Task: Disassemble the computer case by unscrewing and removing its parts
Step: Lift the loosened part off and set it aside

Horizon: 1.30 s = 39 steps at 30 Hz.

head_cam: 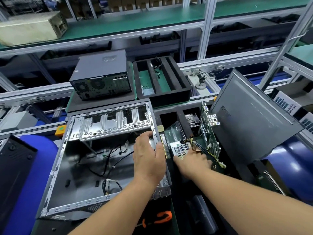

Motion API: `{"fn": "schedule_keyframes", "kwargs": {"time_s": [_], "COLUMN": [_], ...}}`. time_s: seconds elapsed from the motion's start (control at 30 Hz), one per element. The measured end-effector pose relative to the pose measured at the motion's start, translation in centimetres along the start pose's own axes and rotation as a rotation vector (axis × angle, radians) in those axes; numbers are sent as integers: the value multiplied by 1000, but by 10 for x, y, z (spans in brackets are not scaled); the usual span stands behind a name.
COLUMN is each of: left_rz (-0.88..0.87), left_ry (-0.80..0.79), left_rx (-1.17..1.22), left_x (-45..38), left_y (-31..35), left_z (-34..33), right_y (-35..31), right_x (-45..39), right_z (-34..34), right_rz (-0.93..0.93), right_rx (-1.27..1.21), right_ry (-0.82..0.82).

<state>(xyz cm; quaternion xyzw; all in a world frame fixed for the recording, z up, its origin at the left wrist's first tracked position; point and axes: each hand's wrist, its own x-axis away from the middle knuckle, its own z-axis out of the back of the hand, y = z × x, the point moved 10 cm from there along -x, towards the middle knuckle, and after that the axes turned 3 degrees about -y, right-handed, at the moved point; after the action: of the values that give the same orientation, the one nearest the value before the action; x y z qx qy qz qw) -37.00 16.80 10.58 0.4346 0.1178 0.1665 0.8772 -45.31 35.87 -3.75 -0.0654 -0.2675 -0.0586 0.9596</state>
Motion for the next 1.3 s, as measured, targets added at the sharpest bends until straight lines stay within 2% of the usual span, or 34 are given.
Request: {"fn": "schedule_keyframes", "kwargs": {"time_s": [0.2,0.4,0.47,0.53,0.6,0.63,0.7,0.8,0.9,1.1,1.23,1.3], "left_rz": [-3,-3,-3,-5,-5,-5,-6,-3,-2,5,7,12], "left_ry": [-4,-5,-5,-6,-7,-5,1,-1,6,14,7,4], "left_rx": [20,25,25,23,27,28,27,20,18,12,10,10], "left_x": [-1,-1,0,0,0,-1,0,0,0,-1,-1,0], "left_y": [0,-3,-2,-1,-1,0,0,0,-1,-4,-4,-5], "left_z": [-2,-3,-2,-2,-2,-2,-2,-2,-1,-1,-2,-2], "right_y": [7,8,-2,-3,7,11,12,18,25,40,68,82], "right_x": [47,111,129,138,129,114,66,3,-26,-48,-58,-63], "right_z": [2,19,55,114,176,198,216,196,177,174,176,176], "right_rz": [110,302,491,620,638,600,457,192,98,155,106,79], "right_rx": [-2,128,65,-140,-323,-358,-306,-144,-241,-338,-580,-626], "right_ry": [107,133,291,533,760,782,660,344,177,130,88,75]}}
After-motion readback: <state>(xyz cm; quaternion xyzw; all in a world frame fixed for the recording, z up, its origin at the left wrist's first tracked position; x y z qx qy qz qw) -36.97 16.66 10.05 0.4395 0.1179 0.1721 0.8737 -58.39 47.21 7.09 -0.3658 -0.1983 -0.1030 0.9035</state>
